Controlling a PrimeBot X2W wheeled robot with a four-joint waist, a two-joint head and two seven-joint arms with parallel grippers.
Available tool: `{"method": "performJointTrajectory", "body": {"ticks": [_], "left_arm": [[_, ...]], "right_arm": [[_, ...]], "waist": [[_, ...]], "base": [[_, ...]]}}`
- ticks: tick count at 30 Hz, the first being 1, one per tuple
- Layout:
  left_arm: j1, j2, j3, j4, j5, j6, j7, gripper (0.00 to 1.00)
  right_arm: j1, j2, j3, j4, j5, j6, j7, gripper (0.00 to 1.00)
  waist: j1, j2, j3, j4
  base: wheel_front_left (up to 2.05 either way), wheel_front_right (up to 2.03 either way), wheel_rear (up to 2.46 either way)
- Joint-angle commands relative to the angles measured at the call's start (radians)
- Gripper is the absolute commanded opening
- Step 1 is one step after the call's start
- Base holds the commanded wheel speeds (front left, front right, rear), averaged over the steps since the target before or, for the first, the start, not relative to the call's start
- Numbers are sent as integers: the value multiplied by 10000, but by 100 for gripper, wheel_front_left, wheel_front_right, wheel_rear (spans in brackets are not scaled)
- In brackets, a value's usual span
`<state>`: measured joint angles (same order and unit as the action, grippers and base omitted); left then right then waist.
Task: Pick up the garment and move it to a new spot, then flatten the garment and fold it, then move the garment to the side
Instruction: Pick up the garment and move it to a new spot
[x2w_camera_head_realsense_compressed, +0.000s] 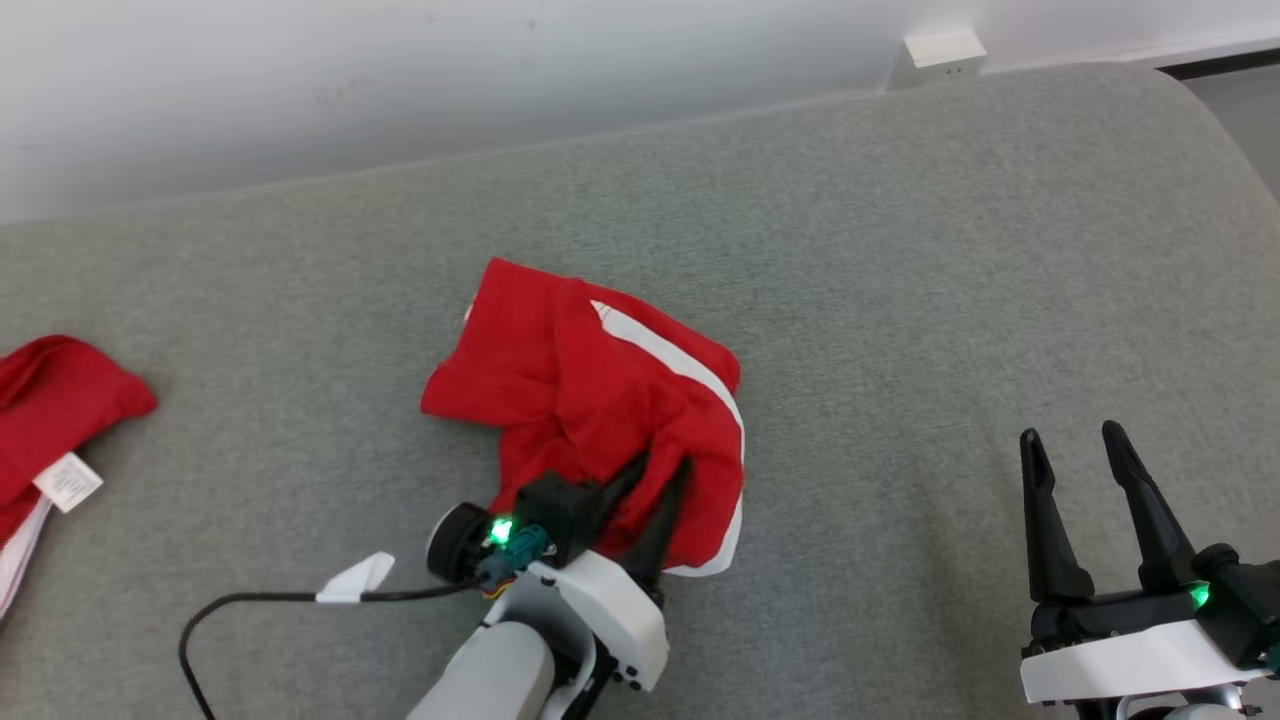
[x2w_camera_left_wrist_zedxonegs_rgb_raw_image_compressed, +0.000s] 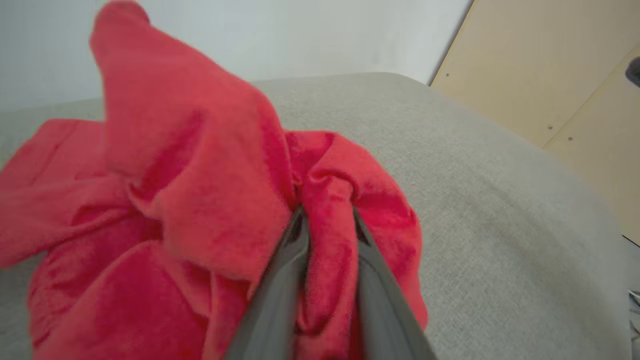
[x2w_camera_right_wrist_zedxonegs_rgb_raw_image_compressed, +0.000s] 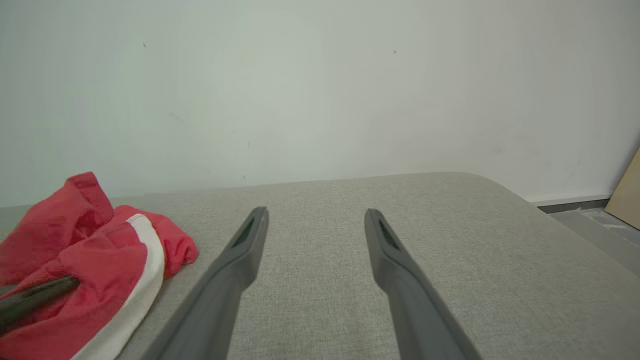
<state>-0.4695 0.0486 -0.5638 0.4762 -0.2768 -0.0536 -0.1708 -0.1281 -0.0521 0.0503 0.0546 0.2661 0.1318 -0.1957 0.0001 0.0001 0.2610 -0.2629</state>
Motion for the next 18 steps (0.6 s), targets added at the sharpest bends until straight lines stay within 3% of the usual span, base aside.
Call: {"method": "performJointTrajectory", "body": {"ticks": [1,8,18], "left_arm": [[-69,43,-77,-30,-87,71,-173,100],[112,125,312,-1000,-288,845,-857,100],[1441,1424,2501,-2248,-525,2014,-932,100]], "right_arm": [[-136,15,-43,22,-31,-21,-61,100],[93,6,-192,-37,-297,-21,136,100],[477,4,-322,-299,-491,-21,540,100]], "waist": [[-1,-1,-151,246],[-1,-1,-821,1395],[-1,-1,-1401,2653]], "base": [[0,0,0],[0,0,0],[0,0,0]]}}
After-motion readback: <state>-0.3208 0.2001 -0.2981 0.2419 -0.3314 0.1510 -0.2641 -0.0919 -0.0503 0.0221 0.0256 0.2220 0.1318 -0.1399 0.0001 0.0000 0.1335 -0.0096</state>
